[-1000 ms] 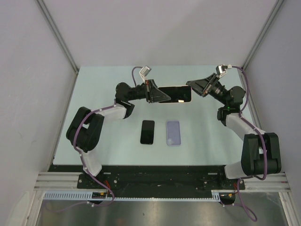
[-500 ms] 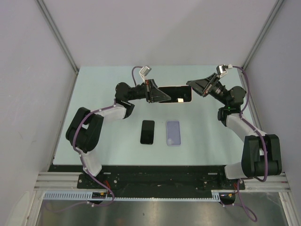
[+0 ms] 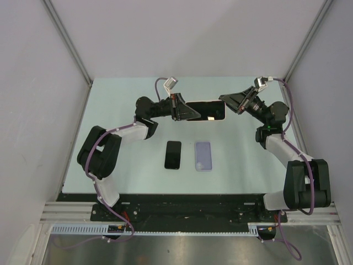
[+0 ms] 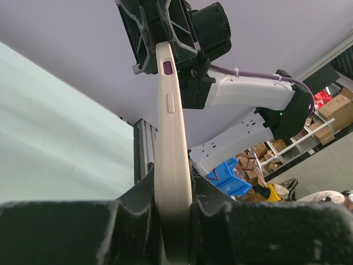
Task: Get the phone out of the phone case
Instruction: Remove the phone from the phone case.
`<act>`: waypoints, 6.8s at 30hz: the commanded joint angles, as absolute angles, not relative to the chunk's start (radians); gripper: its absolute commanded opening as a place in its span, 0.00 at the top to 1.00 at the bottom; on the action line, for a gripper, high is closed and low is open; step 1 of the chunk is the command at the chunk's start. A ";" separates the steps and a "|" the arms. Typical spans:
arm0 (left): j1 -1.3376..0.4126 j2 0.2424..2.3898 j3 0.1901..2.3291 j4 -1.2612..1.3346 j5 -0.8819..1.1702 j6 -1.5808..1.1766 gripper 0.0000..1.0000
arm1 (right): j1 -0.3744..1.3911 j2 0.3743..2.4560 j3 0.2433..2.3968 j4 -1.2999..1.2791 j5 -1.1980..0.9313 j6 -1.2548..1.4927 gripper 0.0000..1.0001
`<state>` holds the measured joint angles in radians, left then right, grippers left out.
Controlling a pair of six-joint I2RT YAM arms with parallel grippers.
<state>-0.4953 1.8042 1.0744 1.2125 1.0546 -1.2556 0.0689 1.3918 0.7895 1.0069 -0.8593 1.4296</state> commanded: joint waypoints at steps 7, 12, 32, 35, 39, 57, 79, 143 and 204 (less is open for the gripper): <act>-0.578 1.689 1.132 1.598 1.215 -1.224 1.00 | 0.071 1.393 0.779 0.933 -0.776 1.451 1.00; -0.589 1.683 1.137 1.601 1.232 -1.224 1.00 | 0.071 1.384 0.778 0.902 -0.759 1.463 1.00; -0.618 1.687 1.152 1.651 1.269 -1.246 0.99 | 0.044 1.370 0.726 0.902 -0.669 1.537 1.00; -0.617 1.693 1.155 1.652 1.252 -1.259 1.00 | 0.038 1.364 0.726 0.937 -0.672 1.505 1.00; -0.604 1.701 1.151 1.651 1.232 -1.267 1.00 | 0.009 1.339 0.735 1.060 -0.707 1.414 0.89; -0.512 1.703 1.111 1.635 1.174 -1.281 1.00 | -0.137 1.345 0.885 0.970 -1.129 0.942 0.42; -0.463 1.735 1.091 1.385 1.141 -1.128 0.99 | 0.199 1.177 0.980 -0.270 -1.187 -0.488 0.50; -0.523 1.710 1.170 1.331 1.342 -1.198 1.00 | 0.137 1.195 1.068 -0.502 -1.281 -0.939 0.87; -0.528 1.733 1.063 1.615 1.327 -1.371 1.00 | -0.043 1.192 1.068 0.046 -1.284 0.043 0.71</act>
